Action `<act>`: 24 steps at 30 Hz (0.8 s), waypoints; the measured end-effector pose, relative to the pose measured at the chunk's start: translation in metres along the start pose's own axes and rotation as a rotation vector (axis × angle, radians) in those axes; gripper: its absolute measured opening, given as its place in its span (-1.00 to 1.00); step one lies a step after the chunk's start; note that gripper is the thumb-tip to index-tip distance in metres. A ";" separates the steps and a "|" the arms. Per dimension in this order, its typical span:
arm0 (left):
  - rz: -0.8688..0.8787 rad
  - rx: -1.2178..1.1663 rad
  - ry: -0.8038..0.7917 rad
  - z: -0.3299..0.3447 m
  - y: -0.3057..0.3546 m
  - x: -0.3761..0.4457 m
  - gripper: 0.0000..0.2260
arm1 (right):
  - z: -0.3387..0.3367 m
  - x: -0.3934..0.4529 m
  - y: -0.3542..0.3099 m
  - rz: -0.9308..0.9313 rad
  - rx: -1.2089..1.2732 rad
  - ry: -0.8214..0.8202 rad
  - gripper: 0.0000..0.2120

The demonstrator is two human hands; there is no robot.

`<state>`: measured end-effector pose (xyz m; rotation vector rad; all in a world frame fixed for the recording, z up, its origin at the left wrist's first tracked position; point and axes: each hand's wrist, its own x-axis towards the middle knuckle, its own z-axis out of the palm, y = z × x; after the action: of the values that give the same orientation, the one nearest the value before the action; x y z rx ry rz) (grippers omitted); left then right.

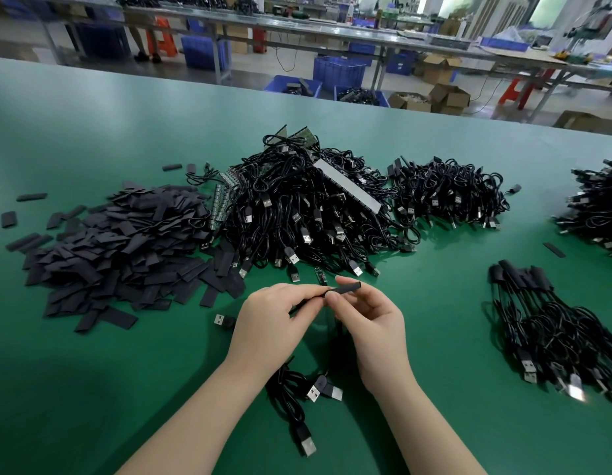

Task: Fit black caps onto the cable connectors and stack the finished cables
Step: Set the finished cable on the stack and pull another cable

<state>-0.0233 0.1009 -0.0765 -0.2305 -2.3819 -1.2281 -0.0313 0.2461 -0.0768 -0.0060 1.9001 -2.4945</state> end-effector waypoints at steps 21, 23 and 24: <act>0.148 0.120 0.044 0.001 -0.002 0.000 -0.82 | -0.003 0.002 -0.002 0.087 0.048 -0.084 -0.79; 0.113 0.074 0.025 0.001 -0.002 0.001 -0.82 | -0.004 0.002 -0.003 0.078 0.041 -0.094 -0.79; 0.085 0.038 0.016 0.001 -0.002 0.001 -0.82 | -0.004 0.002 -0.004 0.068 0.035 -0.100 -0.78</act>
<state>-0.0248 0.0999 -0.0783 -0.3057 -2.3545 -1.1402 -0.0334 0.2508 -0.0742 -0.0641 1.7887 -2.4343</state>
